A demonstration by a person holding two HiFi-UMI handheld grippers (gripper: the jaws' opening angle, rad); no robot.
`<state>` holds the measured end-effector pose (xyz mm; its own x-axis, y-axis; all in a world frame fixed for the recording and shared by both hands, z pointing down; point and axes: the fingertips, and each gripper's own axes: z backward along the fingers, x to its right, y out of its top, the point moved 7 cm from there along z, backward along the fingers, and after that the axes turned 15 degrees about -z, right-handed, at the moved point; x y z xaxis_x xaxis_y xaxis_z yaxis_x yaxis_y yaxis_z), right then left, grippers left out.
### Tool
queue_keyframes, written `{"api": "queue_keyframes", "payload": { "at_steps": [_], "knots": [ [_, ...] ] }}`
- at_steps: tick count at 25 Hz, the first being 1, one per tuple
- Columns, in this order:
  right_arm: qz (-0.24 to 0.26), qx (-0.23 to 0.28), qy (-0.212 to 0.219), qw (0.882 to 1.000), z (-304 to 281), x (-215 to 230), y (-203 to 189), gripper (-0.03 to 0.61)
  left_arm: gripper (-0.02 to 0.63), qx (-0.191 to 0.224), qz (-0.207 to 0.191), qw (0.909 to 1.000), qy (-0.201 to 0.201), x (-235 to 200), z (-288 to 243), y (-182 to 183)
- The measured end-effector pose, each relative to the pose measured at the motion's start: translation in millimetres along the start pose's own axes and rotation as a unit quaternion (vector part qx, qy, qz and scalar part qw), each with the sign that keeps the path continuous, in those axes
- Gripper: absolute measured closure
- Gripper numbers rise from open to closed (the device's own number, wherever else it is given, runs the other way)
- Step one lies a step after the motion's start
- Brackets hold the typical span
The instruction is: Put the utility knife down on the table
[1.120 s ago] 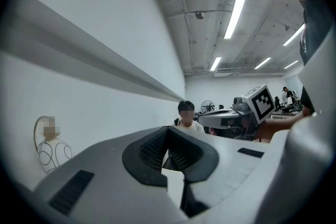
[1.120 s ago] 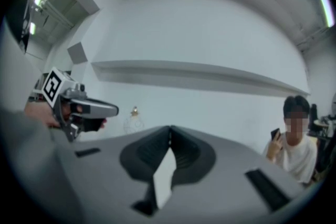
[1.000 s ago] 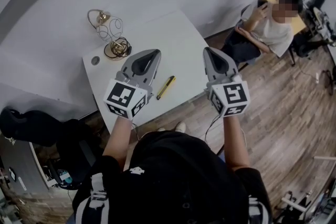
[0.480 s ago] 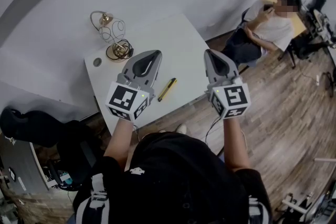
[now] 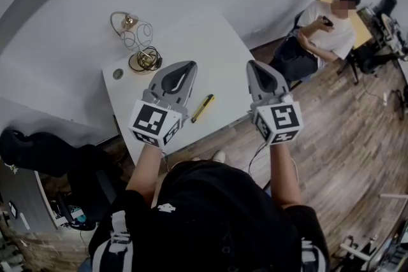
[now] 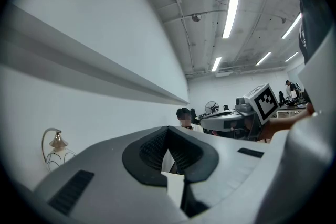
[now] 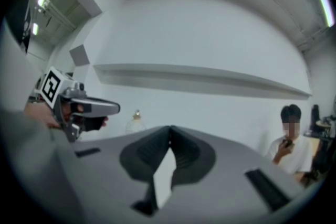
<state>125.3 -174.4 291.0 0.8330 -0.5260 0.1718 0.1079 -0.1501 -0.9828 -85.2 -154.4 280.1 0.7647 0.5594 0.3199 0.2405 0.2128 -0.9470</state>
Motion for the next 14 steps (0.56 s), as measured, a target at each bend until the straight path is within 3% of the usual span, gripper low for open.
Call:
{"api": "queue_keyframes", "payload": {
  "at_steps": [14],
  "knots": [
    [0.005, -0.01, 0.004, 1.0, -7.2, -1.8, -6.9, 0.545, 0.594, -0.002, 0.004, 1.0, 0.003, -2.3, -0.1, -6.5]
  ]
}}
